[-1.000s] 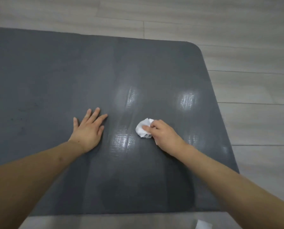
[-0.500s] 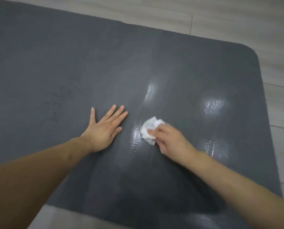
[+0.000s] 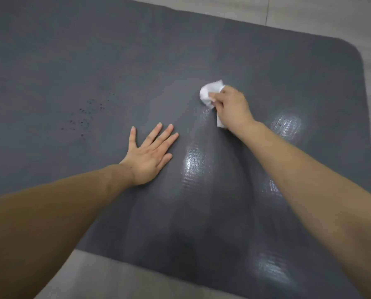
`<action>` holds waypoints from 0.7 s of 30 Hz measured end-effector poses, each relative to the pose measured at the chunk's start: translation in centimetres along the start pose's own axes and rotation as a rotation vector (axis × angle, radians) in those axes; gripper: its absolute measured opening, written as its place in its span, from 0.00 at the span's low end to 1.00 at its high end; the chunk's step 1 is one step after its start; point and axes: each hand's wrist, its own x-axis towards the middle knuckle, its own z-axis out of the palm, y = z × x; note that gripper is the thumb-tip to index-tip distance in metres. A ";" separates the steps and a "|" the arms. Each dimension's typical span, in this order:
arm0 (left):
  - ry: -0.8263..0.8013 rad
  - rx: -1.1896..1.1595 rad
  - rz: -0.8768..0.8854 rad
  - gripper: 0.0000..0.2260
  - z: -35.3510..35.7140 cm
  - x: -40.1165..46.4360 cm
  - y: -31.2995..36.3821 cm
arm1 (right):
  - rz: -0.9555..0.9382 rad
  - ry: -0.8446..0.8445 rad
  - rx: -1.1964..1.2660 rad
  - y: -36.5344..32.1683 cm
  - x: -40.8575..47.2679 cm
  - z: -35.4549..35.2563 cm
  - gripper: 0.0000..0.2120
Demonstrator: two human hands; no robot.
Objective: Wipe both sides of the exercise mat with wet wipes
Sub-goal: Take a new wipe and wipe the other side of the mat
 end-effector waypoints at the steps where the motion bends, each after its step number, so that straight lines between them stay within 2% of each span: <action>1: 0.002 -0.006 0.008 0.27 0.0 0.0 0.0 | -0.072 -0.010 0.042 -1.3 -2.8 -0.2 0.14; 7: 0.061 -0.021 0.036 0.26 0.3 -0.3 -0.1 | -0.374 -0.308 0.299 -11.7 -29.2 0.1 0.15; 9: 0.084 -0.048 0.042 0.25 0.5 -0.5 -0.2 | -0.454 -0.339 0.289 -12.6 -32.9 0.7 0.14; 11: 0.115 -0.094 0.024 0.24 0.7 -1.0 0.1 | -0.465 -0.375 0.282 -12.9 -32.0 0.3 0.11; 12: 0.145 -0.121 0.007 0.23 0.9 -1.5 0.2 | -0.471 -0.388 0.287 -13.0 -30.1 -0.5 0.14; 13: 0.176 -0.151 -0.011 0.23 1.1 -2.2 0.4 | -0.502 -0.372 0.260 -12.1 -27.9 -0.8 0.21; 14: 0.204 -0.178 -0.029 0.22 1.4 -3.3 0.6 | -0.557 -0.273 0.119 -10.1 -24.8 -0.9 0.28; 15: 0.225 -0.186 -0.040 0.21 1.8 -4.5 0.6 | -0.521 -0.206 0.018 -8.0 -20.9 -1.4 0.33; 16: 0.237 -0.169 -0.041 0.20 2.2 -5.6 0.6 | -0.397 -0.143 -0.020 -6.1 -17.3 -1.6 0.32; 17: 0.231 -0.142 -0.041 0.21 2.7 -6.5 0.5 | -0.230 -0.084 0.016 -4.3 -14.0 -1.8 0.25; 18: 0.211 -0.117 -0.042 0.22 3.0 -7.1 0.4 | -0.144 -0.011 0.011 -2.7 -11.4 -1.8 0.18; 21: 0.175 -0.128 -0.042 0.23 3.1 -7.4 -0.1 | -0.058 0.035 -0.016 -1.1 -8.6 -0.6 0.13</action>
